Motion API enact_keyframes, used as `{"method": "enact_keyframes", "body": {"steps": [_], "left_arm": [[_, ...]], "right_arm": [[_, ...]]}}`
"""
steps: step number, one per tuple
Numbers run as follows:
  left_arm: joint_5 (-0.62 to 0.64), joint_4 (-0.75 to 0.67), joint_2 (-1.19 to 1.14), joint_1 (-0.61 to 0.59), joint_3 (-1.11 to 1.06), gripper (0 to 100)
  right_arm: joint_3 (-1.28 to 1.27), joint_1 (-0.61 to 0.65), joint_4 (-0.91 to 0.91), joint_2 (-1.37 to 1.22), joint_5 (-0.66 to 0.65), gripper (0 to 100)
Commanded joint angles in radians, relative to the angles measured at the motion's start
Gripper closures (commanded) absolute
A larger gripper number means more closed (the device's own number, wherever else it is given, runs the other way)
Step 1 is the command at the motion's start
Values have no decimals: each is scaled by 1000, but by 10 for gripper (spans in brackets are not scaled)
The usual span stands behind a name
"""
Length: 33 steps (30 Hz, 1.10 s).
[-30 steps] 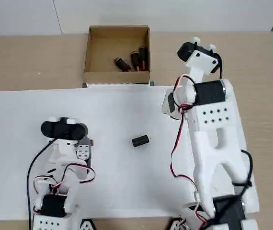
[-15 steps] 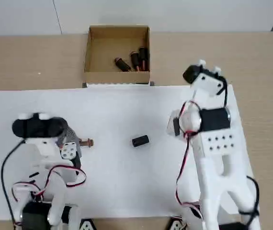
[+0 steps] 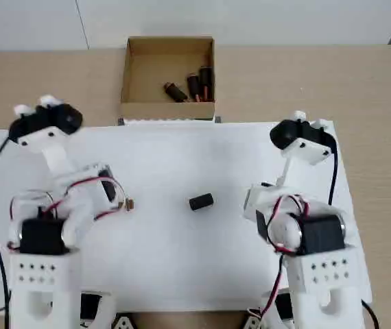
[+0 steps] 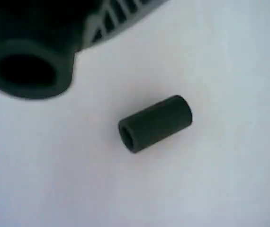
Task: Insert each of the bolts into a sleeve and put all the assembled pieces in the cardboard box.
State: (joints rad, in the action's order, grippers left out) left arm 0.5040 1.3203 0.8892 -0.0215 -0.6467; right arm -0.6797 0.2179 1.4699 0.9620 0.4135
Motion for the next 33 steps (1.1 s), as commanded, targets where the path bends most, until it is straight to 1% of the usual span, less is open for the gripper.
{"method": "enact_keyframes", "body": {"steps": [1, 8, 16, 18, 24, 29, 33], "left_arm": [[86, -2, -87, -41, 82, 994], [224, 8, -307, -158, 151, 994], [353, 140, -545, -163, 274, 993], [364, 160, -588, -160, 311, 993], [368, 157, -681, -161, 374, 989], [391, 161, -750, -163, 383, 899], [391, 153, -790, -166, 383, 896]], "right_arm": [[-14, -8, -19, 68, -31, 995], [-78, -8, -28, 124, -35, 995], [-222, -10, -125, 208, -57, 995], [-262, -10, -150, 236, -63, 995], [-313, -8, -170, 302, -63, 995], [-313, -8, -170, 308, -64, 995], [-315, -8, -170, 308, -64, 995]]}}
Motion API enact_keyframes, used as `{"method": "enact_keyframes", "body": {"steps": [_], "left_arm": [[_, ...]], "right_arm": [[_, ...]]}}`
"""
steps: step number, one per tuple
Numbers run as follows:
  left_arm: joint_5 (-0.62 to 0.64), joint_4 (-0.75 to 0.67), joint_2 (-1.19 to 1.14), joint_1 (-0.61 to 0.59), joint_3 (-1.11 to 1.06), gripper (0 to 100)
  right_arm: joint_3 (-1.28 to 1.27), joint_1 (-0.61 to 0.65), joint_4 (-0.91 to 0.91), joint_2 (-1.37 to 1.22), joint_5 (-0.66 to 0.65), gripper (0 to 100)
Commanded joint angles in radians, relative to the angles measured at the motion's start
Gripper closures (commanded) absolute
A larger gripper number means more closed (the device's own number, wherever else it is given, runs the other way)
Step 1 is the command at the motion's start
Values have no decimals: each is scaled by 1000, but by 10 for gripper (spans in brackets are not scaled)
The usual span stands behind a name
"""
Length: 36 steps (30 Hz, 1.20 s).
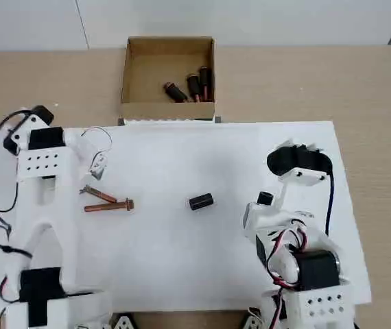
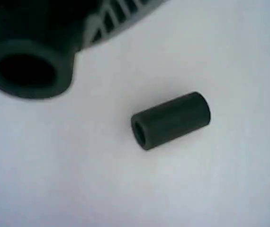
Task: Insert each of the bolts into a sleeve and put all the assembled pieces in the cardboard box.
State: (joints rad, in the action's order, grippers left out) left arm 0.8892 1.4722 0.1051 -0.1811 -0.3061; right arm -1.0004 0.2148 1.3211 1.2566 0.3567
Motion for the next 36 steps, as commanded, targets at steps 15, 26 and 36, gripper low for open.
{"method": "enact_keyframes", "body": {"steps": [15, 26, 36], "left_arm": [[6, -100, -161, -71, 42, 896], [6, -169, -253, -71, 42, 896], [3, -227, -284, -144, 42, 991]], "right_arm": [[6, -1, -21, 12, -8, 995], [6, -4, -19, 12, -8, 995], [6, -4, -19, 12, -8, 995]]}}
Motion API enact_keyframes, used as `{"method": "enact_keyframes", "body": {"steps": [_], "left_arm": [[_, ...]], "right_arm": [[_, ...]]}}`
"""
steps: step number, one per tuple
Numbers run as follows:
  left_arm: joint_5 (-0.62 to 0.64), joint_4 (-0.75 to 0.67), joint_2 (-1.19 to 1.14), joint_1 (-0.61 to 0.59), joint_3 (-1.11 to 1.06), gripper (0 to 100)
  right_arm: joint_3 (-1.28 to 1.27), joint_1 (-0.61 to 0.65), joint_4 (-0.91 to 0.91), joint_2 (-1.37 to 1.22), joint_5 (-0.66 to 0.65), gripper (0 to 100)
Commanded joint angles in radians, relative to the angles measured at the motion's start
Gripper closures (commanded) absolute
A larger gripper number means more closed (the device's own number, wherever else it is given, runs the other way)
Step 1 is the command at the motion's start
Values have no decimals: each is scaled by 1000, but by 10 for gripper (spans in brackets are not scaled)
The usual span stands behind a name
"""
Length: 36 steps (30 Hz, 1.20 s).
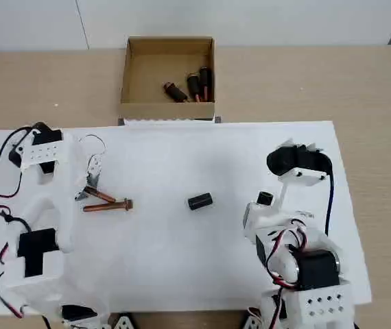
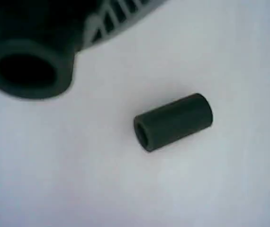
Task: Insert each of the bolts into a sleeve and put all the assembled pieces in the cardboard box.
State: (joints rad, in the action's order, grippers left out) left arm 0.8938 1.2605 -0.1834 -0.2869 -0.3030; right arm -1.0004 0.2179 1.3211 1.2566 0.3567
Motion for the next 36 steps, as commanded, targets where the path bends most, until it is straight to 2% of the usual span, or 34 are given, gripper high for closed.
{"method": "enact_keyframes", "body": {"steps": [1, 12, 17, 19, 22, 26, 31, 36], "left_arm": [[-2, -15, 5, -38, 39, 991], [-2, 18, 15, -32, 81, 995], [-3, 144, 118, 61, 206, 995], [-8, 158, 187, 118, 239, 995], [-54, 150, 302, 198, 249, 995], [-103, 155, 422, 262, 249, 995], [-221, 157, 546, 284, 245, 995], [-341, 152, 638, 284, 180, 995]], "right_arm": [[6, -5, -19, 12, -8, 995], [12, -7, -21, 19, -8, 995], [95, -7, -10, 21, -14, 995], [123, -7, -10, 21, -58, 995], [143, -8, -10, 21, -109, 995], [186, -8, 53, 21, -115, 995], [241, -8, 165, 22, -147, 995], [233, -4, 176, 130, -192, 995]]}}
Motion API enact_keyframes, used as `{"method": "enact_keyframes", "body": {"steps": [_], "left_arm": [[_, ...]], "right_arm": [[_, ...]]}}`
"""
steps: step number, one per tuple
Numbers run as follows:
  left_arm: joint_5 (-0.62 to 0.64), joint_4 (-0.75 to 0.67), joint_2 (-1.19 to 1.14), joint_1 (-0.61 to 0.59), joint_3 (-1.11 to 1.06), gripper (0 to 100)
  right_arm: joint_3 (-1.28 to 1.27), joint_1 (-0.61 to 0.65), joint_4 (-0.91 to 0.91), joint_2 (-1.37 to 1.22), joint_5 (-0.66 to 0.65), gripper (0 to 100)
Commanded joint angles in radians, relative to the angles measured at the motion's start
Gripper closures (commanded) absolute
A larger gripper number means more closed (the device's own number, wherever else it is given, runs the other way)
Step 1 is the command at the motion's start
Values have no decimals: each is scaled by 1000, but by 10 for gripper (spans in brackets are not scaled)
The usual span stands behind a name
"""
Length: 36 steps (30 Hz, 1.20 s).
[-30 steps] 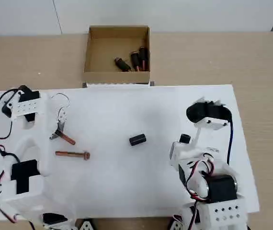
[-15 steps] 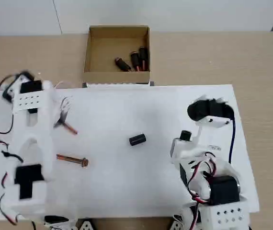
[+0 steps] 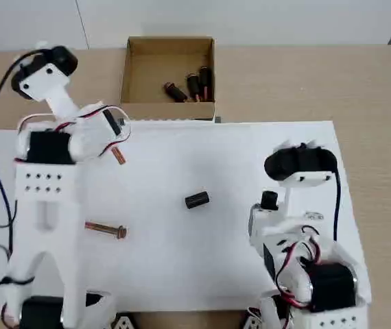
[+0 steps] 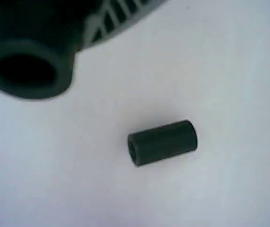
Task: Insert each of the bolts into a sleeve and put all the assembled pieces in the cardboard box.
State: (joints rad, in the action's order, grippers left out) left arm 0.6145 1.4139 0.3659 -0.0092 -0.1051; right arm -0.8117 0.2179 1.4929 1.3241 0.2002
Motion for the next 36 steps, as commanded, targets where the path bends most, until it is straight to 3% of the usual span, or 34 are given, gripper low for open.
{"method": "enact_keyframes", "body": {"steps": [1, 14, 25, 32, 36], "left_arm": [[-74, -3, 114, 5, -45, 995], [-178, -334, 597, 32, -608, 995], [-259, -557, 911, 34, -917, 995], [-261, -671, 1094, 38, -1109, 995], [-261, -755, 1229, 114, -1234, 995]], "right_arm": [[34, -4, 4, 97, -54, 995], [-219, -4, -87, 384, -157, 995], [-468, 1, -367, 447, -258, 995], [-637, 120, -573, 492, -278, 995], [-713, 191, -684, 490, -279, 995]]}}
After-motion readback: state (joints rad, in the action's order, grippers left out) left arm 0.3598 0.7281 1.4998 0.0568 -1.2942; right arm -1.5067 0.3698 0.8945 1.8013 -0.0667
